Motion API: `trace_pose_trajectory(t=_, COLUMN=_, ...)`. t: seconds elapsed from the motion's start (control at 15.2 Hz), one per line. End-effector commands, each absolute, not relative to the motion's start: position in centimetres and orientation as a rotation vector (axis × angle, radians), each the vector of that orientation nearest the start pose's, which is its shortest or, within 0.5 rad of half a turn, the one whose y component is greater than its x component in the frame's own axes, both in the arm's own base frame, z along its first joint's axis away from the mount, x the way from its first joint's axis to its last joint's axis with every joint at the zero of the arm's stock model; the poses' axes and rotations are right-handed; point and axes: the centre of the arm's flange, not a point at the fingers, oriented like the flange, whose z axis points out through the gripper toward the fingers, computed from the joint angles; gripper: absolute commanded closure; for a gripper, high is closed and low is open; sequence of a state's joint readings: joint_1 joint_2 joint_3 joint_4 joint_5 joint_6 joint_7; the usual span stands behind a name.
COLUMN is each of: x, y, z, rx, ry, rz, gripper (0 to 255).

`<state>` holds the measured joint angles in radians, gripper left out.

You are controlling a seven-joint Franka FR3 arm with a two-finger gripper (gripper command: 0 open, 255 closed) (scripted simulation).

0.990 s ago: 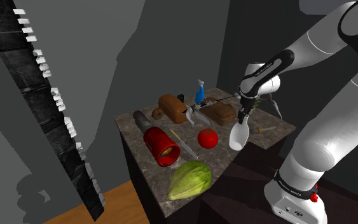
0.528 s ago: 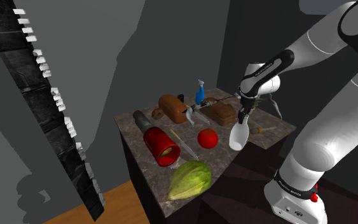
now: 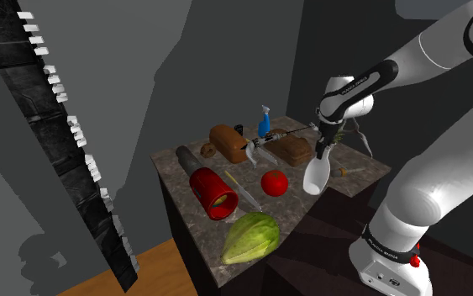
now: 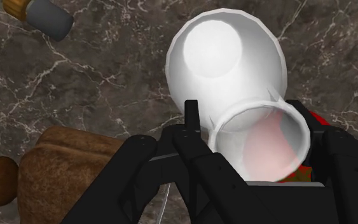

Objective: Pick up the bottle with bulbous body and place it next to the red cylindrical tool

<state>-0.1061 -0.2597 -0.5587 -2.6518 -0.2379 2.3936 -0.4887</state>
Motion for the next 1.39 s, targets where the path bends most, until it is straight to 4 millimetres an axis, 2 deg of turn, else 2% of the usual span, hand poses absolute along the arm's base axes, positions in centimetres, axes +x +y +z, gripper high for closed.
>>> trace_pose_trajectory(t=0.0, x=32.5, y=-24.6, z=32.3, rx=-3.147, ry=-0.029, rz=0.051, gripper=255)
trace_pose_trajectory(t=1.32, x=32.5, y=-24.6, z=42.9, rx=-3.147, ry=-0.029, rz=0.051, gripper=255)
